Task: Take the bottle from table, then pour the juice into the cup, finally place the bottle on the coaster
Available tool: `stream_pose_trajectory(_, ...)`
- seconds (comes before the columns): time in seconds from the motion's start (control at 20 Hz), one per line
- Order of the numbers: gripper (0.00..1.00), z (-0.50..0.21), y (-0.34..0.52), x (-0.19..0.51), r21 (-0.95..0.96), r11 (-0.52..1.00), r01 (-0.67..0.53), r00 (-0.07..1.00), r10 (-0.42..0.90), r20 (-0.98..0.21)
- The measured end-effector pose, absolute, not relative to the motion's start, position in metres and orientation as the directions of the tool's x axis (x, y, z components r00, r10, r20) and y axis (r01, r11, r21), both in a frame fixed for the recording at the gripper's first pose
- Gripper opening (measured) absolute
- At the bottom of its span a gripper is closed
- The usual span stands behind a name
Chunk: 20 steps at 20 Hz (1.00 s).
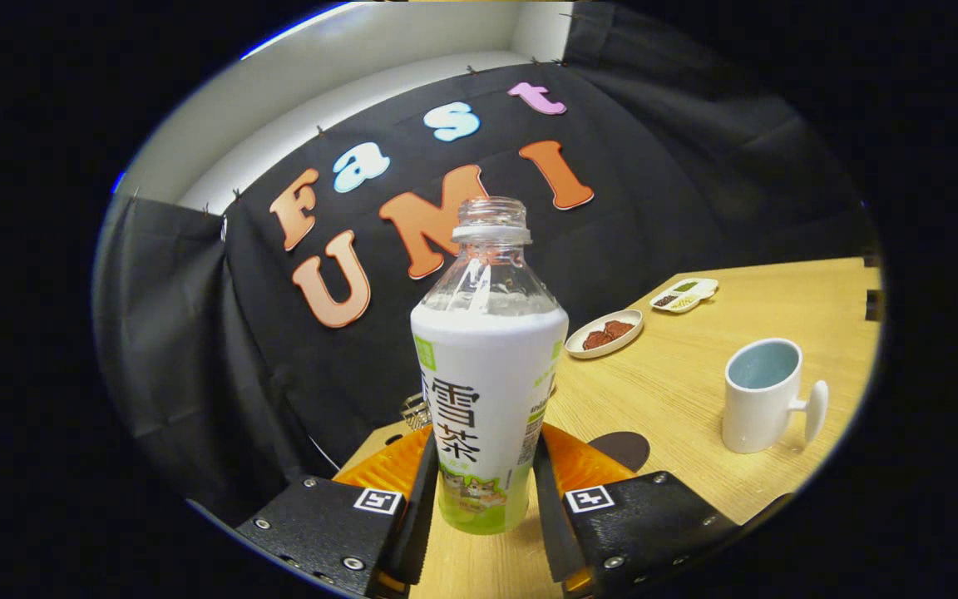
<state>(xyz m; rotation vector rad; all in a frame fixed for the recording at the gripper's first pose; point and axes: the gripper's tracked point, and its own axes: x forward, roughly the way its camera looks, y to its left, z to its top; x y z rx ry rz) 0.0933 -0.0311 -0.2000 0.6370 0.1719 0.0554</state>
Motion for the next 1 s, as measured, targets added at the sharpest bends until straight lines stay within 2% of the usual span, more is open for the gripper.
stream_pose_trajectory(0.4, 0.56, -0.200, -0.059, 0.108, 0.828, 0.559, 0.042, 0.990, 0.086, -0.108)
stream_pose_trajectory(1.0, 0.56, -0.217, -0.075, 0.112, 0.984, 0.151, 0.097, 0.993, 0.049, -0.105)
